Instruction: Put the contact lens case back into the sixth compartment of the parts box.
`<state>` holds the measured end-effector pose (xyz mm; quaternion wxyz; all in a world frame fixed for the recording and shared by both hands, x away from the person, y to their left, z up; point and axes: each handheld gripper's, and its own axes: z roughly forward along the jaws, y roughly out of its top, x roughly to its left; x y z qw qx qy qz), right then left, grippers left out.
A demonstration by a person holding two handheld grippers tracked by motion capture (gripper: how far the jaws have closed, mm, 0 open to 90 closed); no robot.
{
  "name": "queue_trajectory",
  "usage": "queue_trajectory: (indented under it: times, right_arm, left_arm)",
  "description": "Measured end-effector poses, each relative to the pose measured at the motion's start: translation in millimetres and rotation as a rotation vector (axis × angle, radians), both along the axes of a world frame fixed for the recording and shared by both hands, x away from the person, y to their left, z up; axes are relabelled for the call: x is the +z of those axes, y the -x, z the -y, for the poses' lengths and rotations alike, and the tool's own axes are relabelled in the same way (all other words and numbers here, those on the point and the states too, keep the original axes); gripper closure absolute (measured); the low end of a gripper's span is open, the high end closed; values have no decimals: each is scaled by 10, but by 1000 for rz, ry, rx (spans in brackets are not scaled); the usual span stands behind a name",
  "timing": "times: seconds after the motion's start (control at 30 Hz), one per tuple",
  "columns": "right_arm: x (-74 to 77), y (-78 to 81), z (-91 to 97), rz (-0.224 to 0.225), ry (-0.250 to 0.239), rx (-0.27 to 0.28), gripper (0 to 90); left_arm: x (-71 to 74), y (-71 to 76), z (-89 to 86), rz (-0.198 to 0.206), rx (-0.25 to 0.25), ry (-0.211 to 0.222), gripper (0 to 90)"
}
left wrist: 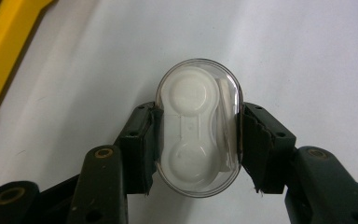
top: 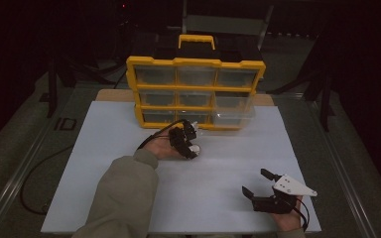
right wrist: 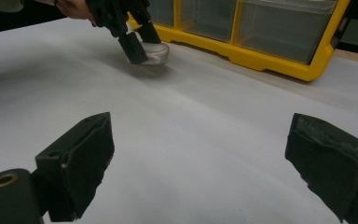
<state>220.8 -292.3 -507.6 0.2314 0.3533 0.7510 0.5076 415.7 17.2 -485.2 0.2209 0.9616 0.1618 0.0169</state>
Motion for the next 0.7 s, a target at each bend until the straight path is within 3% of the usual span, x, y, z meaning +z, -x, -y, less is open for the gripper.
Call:
queue_trajectory:
  times: [0.7]
  right_arm:
    - [-5,8,-13,7,-4,6,76]
  left_arm:
    - [348,62,-144,55,-4,29,499]
